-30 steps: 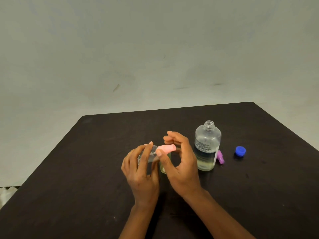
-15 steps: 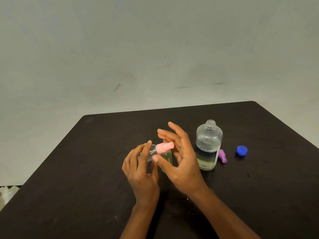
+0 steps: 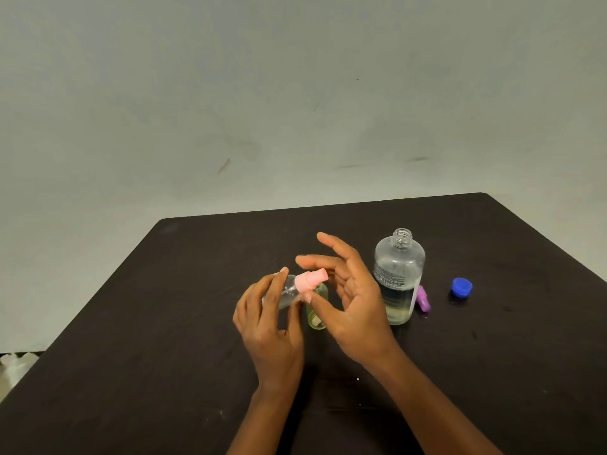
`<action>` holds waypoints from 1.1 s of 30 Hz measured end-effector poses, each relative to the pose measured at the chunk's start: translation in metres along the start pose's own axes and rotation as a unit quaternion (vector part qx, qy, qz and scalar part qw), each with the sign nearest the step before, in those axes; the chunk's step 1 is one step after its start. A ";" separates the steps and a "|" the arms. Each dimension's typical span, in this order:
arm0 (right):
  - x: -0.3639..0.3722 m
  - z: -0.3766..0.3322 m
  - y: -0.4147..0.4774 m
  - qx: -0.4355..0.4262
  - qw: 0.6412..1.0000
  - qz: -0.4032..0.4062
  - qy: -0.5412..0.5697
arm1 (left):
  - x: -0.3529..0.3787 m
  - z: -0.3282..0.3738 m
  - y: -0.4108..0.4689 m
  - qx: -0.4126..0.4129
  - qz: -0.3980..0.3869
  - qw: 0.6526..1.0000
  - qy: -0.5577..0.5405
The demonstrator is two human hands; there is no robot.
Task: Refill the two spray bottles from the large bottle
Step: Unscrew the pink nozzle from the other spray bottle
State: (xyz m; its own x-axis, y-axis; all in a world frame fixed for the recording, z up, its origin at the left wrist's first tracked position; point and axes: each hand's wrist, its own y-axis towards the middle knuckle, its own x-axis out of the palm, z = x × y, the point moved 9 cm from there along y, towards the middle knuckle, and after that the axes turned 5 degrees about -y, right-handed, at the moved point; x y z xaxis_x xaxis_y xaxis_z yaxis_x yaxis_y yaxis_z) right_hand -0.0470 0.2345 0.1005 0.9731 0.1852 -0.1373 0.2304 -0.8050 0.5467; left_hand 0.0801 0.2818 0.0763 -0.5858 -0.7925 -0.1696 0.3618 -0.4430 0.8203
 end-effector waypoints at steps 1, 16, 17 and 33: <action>0.000 0.000 0.000 0.001 1.000 0.000 -0.003 | 0.000 0.001 0.000 0.000 -0.002 1.000 -0.001; -0.004 -0.003 0.001 -0.002 1.000 -0.003 -0.016 | 0.000 -0.005 -0.001 -0.012 0.006 1.000 -0.004; -0.004 -0.003 0.001 -0.002 1.000 0.002 -0.017 | 0.001 -0.005 -0.001 -0.011 0.004 1.000 -0.005; -0.002 -0.002 0.000 -0.005 0.999 -0.014 -0.043 | 0.001 -0.001 0.000 0.002 -0.006 1.000 -0.003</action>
State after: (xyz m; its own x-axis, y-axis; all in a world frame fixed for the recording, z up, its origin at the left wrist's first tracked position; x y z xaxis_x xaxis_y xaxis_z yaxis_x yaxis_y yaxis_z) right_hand -0.0492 0.2349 0.1026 0.9618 0.1591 -0.2229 0.2589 -0.7939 0.5501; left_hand 0.0803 0.2802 0.0758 -0.5939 -0.7849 -0.1764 0.3516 -0.4505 0.8207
